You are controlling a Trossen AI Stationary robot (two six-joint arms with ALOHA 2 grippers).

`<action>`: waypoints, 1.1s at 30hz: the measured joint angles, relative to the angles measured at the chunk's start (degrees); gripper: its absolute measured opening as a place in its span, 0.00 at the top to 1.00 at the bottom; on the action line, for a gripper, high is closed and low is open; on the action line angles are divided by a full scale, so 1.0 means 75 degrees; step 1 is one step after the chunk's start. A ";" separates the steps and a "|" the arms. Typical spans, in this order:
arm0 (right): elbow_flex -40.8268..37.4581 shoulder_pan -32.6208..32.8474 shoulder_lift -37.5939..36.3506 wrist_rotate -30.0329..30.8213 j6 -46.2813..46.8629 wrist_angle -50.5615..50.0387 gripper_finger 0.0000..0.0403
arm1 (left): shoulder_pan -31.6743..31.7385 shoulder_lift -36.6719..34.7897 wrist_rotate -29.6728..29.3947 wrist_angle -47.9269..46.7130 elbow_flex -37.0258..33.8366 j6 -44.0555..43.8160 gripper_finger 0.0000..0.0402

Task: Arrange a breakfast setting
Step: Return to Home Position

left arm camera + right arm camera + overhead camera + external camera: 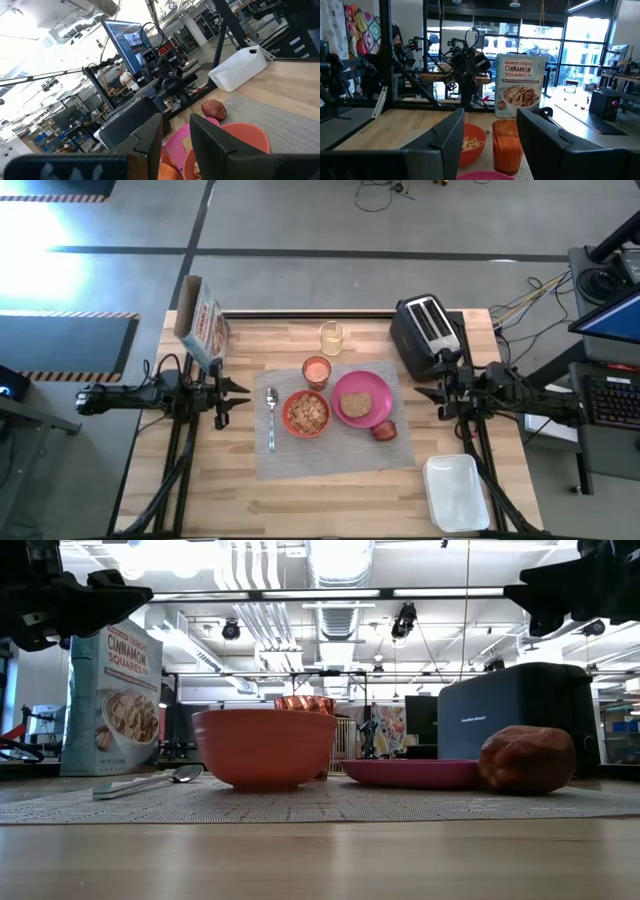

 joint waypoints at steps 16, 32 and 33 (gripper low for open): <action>-0.0784 0.0000 0.0070 0.0007 0.1789 0.0727 0.58 | -0.0002 0.0000 -0.0003 -0.0003 0.0000 -0.0003 0.79; -0.0784 0.0000 0.0070 0.0007 0.2063 0.0709 0.58 | 0.0000 0.0000 -0.0003 -0.0003 0.0000 -0.0003 0.79; -0.0784 0.0000 0.0070 0.0007 0.2063 0.0709 0.58 | 0.0000 0.0000 -0.0003 -0.0001 0.0000 -0.0001 0.79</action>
